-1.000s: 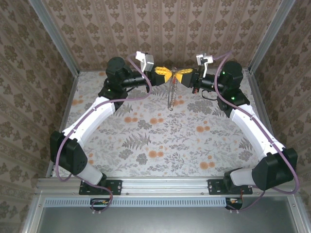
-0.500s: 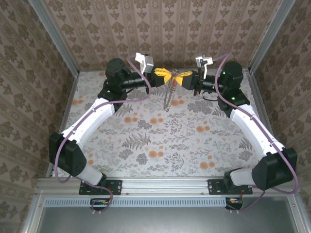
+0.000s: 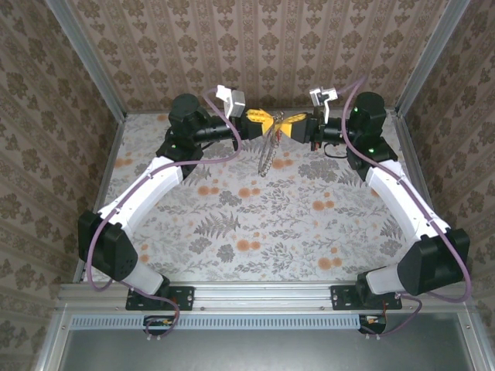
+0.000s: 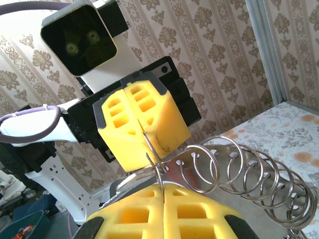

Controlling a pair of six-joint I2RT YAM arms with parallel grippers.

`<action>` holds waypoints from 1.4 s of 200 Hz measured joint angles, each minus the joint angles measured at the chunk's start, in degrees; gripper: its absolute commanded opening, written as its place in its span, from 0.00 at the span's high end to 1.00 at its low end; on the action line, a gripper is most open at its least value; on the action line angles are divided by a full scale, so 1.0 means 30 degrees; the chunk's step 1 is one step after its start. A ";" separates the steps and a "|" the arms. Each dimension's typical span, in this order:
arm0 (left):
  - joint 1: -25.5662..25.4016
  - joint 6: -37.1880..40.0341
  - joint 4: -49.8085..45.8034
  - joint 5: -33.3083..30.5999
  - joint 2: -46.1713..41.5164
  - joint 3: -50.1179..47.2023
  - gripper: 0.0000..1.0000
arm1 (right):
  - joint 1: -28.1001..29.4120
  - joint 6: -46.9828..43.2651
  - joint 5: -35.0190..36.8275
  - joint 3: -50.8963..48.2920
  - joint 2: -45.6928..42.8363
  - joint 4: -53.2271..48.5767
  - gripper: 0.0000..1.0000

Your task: Put the keys on the keyring

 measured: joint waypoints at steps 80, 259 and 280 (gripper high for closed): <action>0.0015 0.0000 0.0044 -0.0364 -0.0058 -0.0168 1.00 | 0.0073 0.0262 -0.0350 0.0211 0.0233 -0.0211 1.00; 0.0087 -0.0386 0.1326 -0.1005 -0.0430 -0.0510 1.00 | -0.1129 0.4626 0.4109 -0.2674 -0.1319 0.4911 0.56; 0.0270 -0.1326 0.2382 -0.1071 -0.0386 -0.0794 1.00 | -0.0933 0.5931 0.5268 -0.2907 -0.1173 0.6907 0.55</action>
